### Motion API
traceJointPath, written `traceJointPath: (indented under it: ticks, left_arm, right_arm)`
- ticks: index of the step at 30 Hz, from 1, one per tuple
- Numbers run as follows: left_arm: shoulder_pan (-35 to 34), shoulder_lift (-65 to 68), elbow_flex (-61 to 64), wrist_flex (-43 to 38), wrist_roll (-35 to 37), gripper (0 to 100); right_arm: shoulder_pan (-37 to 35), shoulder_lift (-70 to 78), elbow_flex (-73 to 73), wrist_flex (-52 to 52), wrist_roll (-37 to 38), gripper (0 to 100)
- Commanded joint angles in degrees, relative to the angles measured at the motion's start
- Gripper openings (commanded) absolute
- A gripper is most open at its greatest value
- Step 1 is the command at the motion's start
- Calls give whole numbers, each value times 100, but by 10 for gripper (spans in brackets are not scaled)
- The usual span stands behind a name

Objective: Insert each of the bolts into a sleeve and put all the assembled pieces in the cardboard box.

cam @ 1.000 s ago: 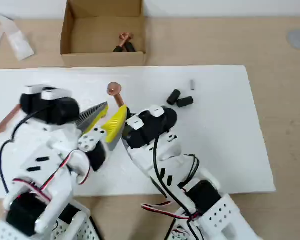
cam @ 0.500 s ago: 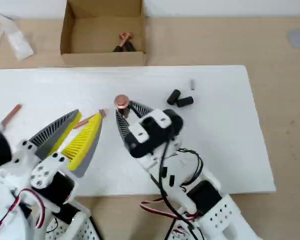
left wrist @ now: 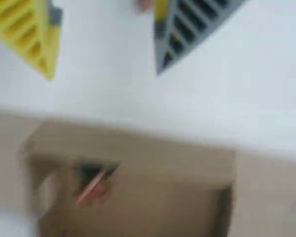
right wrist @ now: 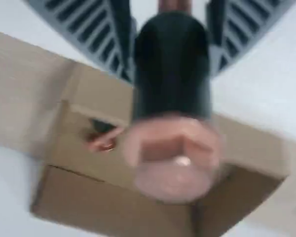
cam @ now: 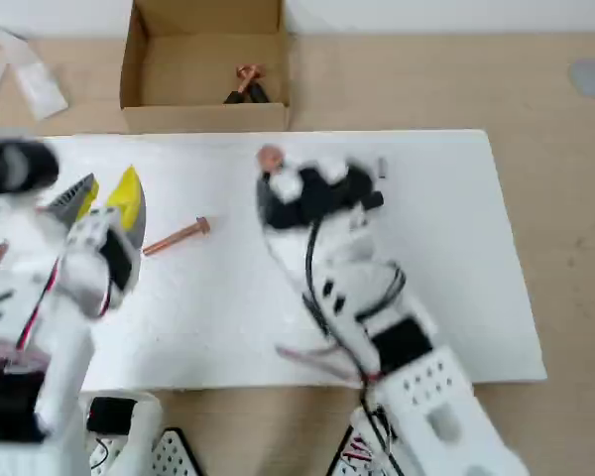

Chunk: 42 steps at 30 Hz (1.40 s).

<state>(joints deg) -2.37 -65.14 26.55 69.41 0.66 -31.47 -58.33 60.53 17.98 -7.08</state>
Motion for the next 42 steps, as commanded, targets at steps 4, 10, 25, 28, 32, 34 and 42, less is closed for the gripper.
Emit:
traceJointPath:
  ticks: [4, 10, 25, 28, 32, 34, 42]
  left_arm:
    - [-220, 242, 448, -9, -484, 142]
    - [-651, -22, 862, 26, -782, 142]
    - [-1310, -840, 1837, 53, -1152, 142]
    - [-1275, -866, 1846, 70, -1152, 142]
    - [-1301, -866, 1855, 79, -1178, 142]
    - [-1301, -857, 1864, 79, -1169, 142]
    - [-1284, -822, 1864, 79, -1160, 144]
  right_arm:
    - [295, 3108, -3371, -114, -273, 9]
    - [374, 5684, -5921, -114, -290, 9]
    - [945, 11934, -12180, -70, -220, 9]
    - [919, 12884, -13174, -62, 290, 10]
    - [857, 13710, -14220, 378, 624, 13]
    - [848, 13965, -14633, 703, 633, 51]
    - [848, 14264, -15618, 1749, 615, 176]
